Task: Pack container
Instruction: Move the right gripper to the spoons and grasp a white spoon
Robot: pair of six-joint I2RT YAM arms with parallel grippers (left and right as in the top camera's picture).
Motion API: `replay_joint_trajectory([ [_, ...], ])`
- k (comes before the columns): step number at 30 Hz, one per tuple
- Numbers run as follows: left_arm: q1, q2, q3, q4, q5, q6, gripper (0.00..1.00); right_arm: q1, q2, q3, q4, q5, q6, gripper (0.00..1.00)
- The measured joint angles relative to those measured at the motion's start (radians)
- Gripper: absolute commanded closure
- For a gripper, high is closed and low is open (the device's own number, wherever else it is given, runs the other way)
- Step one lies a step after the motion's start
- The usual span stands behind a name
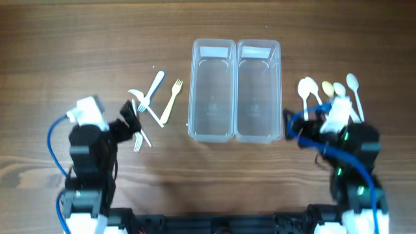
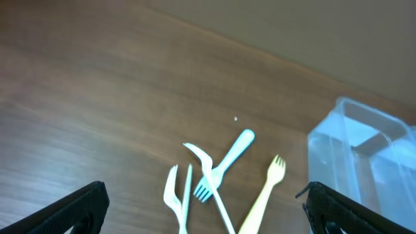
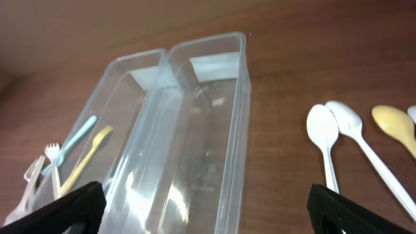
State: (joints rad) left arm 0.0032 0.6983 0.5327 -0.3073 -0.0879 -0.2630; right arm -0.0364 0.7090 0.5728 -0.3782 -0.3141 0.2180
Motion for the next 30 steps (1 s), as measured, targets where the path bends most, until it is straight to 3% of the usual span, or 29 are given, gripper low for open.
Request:
replay_joint_trajectory([
  [4, 0.000, 0.264, 0.218, 0.008, -0.025, 0.024, 0.00, 0.000, 0.310, 0.292, -0.124, 0.002, -0.051, 0.00],
  [9, 0.004, 0.468, 0.345, -0.006, -0.034, 0.032, 0.00, -0.073, 0.628, 0.575, -0.284, 0.019, -0.142, 0.00],
  [13, 0.065, 0.536, 0.384, -0.111, -0.035, 0.038, 0.00, -0.111, 0.710, 0.584, -0.291, 0.027, -0.153, 0.00],
  [19, 0.115, 0.555, 0.393, -0.158, -0.039, 0.039, 0.00, -0.111, 0.722, 0.584, -0.336, 0.037, -0.153, 0.00],
  [23, 0.115, 0.626, 0.397, -0.180, -0.038, 0.041, 0.00, -0.111, 0.841, 0.584, -0.381, 0.093, -0.153, 0.02],
  [30, 0.115, 0.657, 0.397, -0.180, -0.038, 0.041, 0.00, -0.111, 1.122, 0.584, -0.369, 0.173, -0.139, 0.38],
])
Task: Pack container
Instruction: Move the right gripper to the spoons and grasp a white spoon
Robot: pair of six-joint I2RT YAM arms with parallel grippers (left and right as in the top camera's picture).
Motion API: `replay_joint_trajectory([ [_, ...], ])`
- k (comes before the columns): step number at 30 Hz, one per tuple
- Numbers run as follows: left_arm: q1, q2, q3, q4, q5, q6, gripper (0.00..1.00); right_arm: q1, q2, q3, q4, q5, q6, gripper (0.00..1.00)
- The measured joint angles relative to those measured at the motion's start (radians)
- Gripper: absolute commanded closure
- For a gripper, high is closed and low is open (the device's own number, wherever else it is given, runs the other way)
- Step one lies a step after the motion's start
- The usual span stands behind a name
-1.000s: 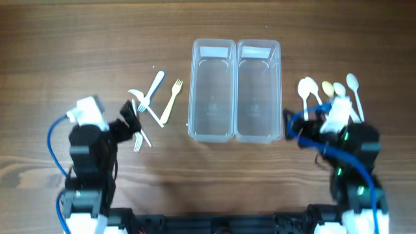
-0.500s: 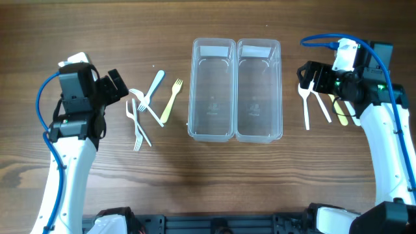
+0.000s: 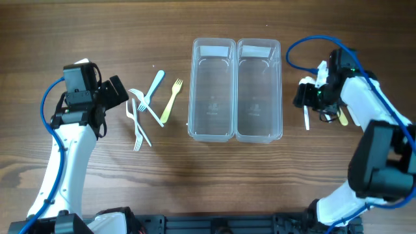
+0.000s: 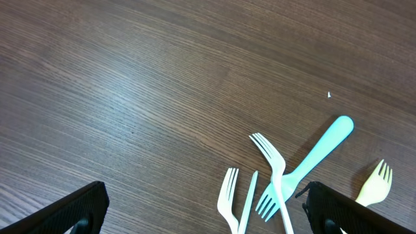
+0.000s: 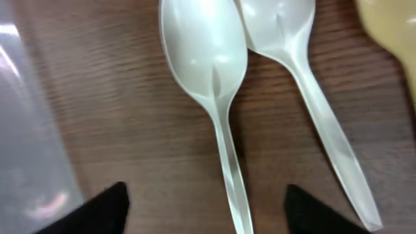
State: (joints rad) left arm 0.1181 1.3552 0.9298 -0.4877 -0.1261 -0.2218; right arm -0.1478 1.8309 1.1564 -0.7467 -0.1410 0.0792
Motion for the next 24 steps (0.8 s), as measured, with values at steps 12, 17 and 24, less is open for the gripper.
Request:
replay_joint_trajectory([
  [12, 0.000, 0.000, 0.000, 0.000, 0.000, 0.000, 0.00, 0.000, 0.049, 0.000, 0.082, 0.053, -0.032, 0.50],
  [17, 0.000, 0.000, 0.000, 0.000, 0.000, 0.000, 0.00, 0.000, 0.079, 0.006, 0.080, 0.061, -0.066, 0.63],
  [24, 0.000, 0.000, 0.000, 0.000, 0.000, 0.000, 0.00, 0.003, 0.090, 0.014, 0.071, 0.071, -0.074, 0.96],
])
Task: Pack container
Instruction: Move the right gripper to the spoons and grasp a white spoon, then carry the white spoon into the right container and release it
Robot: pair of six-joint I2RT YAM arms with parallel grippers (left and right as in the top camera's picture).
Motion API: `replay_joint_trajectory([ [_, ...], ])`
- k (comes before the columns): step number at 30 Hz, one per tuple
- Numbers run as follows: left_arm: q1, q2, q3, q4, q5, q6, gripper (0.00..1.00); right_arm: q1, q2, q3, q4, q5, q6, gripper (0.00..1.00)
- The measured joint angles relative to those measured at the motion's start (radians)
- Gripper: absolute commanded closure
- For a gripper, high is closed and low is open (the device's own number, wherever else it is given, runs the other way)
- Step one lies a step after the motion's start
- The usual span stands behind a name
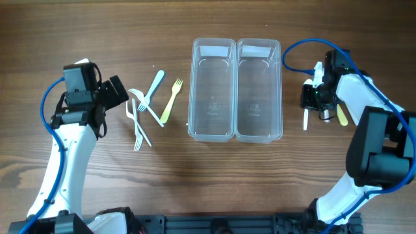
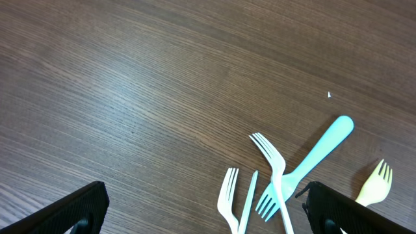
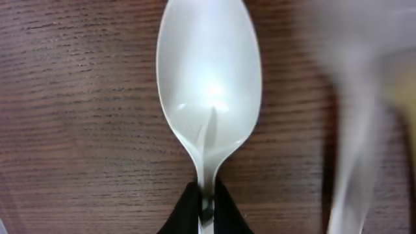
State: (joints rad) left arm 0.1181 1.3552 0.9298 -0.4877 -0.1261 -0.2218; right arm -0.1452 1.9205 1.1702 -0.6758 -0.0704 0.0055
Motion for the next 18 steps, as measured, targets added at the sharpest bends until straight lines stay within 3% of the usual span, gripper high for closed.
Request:
replay_joint_trajectory([
  [7, 0.000, 0.000, 0.000, 0.000, 0.000, 0.000, 0.00, 0.000, -0.069, 0.017, -0.095, -0.040, 0.047, 0.96],
  [13, 0.000, 0.000, 0.000, 0.000, 0.000, 0.000, 0.00, 0.020, -0.424, 0.065, -0.076, -0.274, 0.109, 0.96],
  [18, 0.000, 0.000, 0.000, 0.000, 0.000, 0.000, 0.00, 0.258, -0.412, 0.065, -0.033, -0.301, 0.199, 0.96],
])
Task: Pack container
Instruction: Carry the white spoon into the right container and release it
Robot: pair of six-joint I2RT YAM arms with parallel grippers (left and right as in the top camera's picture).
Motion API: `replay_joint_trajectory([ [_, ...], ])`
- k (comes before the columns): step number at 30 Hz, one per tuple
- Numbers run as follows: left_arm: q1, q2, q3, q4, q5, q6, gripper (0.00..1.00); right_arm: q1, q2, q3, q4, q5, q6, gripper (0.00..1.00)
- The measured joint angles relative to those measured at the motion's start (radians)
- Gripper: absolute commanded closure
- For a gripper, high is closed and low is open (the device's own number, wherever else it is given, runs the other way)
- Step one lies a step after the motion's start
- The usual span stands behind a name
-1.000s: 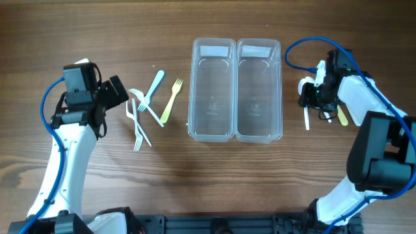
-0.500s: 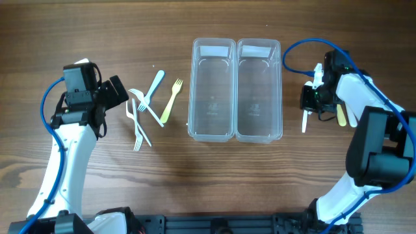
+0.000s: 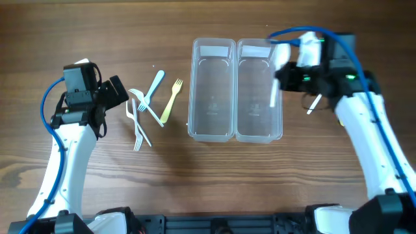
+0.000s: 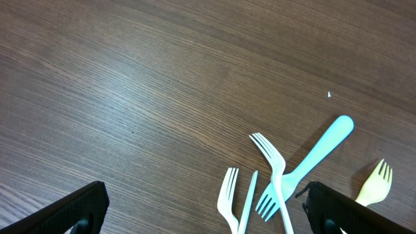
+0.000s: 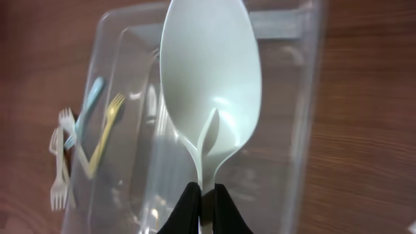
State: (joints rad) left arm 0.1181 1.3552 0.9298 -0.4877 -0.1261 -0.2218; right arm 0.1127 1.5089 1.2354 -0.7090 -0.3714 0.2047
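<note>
Two clear plastic containers stand side by side mid-table, the left one (image 3: 211, 91) and the right one (image 3: 259, 97). My right gripper (image 3: 289, 78) is shut on the handle of a white spoon (image 3: 273, 91) and holds it above the right container. In the right wrist view the spoon (image 5: 209, 78) points bowl-forward from the right gripper (image 5: 205, 195) over the container rim (image 5: 309, 97). My left gripper (image 3: 120, 91) hangs open beside the forks; in its wrist view the left gripper (image 4: 205, 211) has white forks (image 4: 278, 172), a blue fork (image 4: 315, 156) and a yellow fork (image 4: 376, 182) ahead.
The forks (image 3: 140, 114) lie in a loose heap left of the containers, with the yellow fork (image 3: 171, 101) nearest them. One white spoon handle (image 3: 314, 104) shows on the table under my right arm; the other spoons are hidden.
My right gripper, then shut on the white spoon down on the table right of the containers, now holds it raised over the right container. The left arm has not moved.
Both arms sat low at the front with grippers open. Then the left gripper hung open over the forks and the right one open over the spoons. The right gripper was then shut on a white spoon's handle, and now holds it over the right container.
</note>
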Motion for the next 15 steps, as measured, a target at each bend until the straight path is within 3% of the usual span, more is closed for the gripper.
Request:
replay_joint_trajectory([
  [2, 0.000, 0.000, 0.000, 0.000, 0.000, 0.000, 0.00, 0.069, 0.060, 0.000, 0.028, 0.048, 0.032, 0.95],
  [5, 0.000, 0.000, 0.000, 0.000, 0.000, 0.000, 0.00, 0.098, 0.181, 0.000, 0.045, 0.096, 0.066, 0.78],
  [7, 0.000, 0.001, 0.000, 0.000, 0.000, 0.000, 0.00, 0.096, 0.227, 0.000, 0.047, 0.095, 0.075, 0.42],
  [8, 0.000, 0.001, 0.000, 0.000, 0.000, 0.000, 0.00, 0.096, 0.227, 0.000, 0.056, 0.087, 0.076, 0.35],
  [12, 0.000, 0.001, 0.000, 0.000, 0.000, 0.000, 0.00, 0.095, 0.180, 0.028, 0.024, 0.103, 0.030, 0.35],
  [15, 0.000, 0.001, 0.000, -0.001, 0.000, 0.000, 0.00, 0.063, 0.066, 0.074, -0.027, 0.255, 0.011, 0.45],
])
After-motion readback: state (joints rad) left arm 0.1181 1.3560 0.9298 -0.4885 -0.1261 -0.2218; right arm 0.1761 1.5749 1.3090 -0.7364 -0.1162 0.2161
